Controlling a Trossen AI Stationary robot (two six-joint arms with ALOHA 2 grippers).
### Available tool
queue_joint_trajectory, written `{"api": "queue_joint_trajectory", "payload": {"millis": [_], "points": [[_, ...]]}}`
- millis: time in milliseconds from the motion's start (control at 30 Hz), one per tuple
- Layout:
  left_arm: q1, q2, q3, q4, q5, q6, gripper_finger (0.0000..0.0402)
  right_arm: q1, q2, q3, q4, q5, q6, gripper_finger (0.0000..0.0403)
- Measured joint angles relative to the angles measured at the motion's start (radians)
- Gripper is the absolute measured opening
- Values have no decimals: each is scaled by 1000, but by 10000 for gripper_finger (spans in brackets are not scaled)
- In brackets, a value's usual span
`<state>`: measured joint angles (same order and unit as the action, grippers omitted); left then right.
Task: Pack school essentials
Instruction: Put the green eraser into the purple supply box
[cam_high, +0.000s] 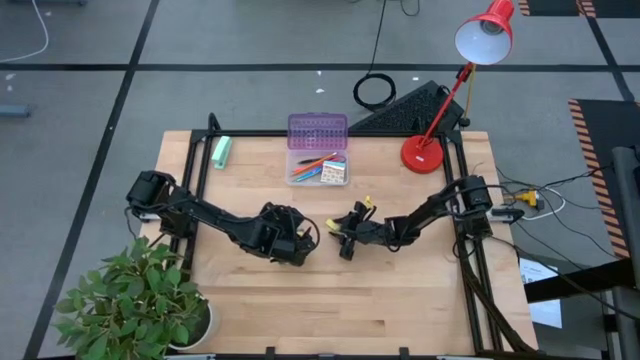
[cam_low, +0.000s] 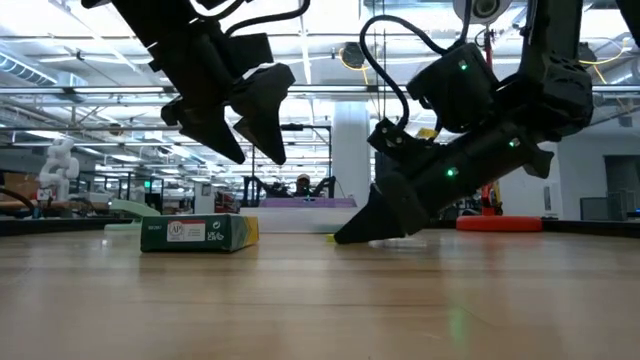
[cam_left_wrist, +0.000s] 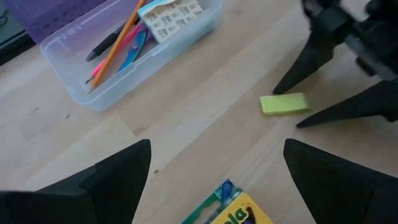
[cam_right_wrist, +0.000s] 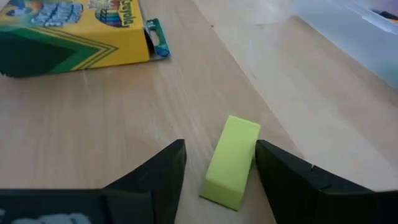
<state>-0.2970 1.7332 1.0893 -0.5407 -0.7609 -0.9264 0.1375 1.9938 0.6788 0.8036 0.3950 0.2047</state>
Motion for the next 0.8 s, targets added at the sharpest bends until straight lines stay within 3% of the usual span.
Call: {"api": "queue_joint_trajectory", "payload": {"millis": [500,800], "points": [[1,0,0,22,0,32,372,0,12,2,-1,-1,-54,90],[1,0,0,23,0,28,372,-2,-24,-1,-7,-19,-101,77]]}}
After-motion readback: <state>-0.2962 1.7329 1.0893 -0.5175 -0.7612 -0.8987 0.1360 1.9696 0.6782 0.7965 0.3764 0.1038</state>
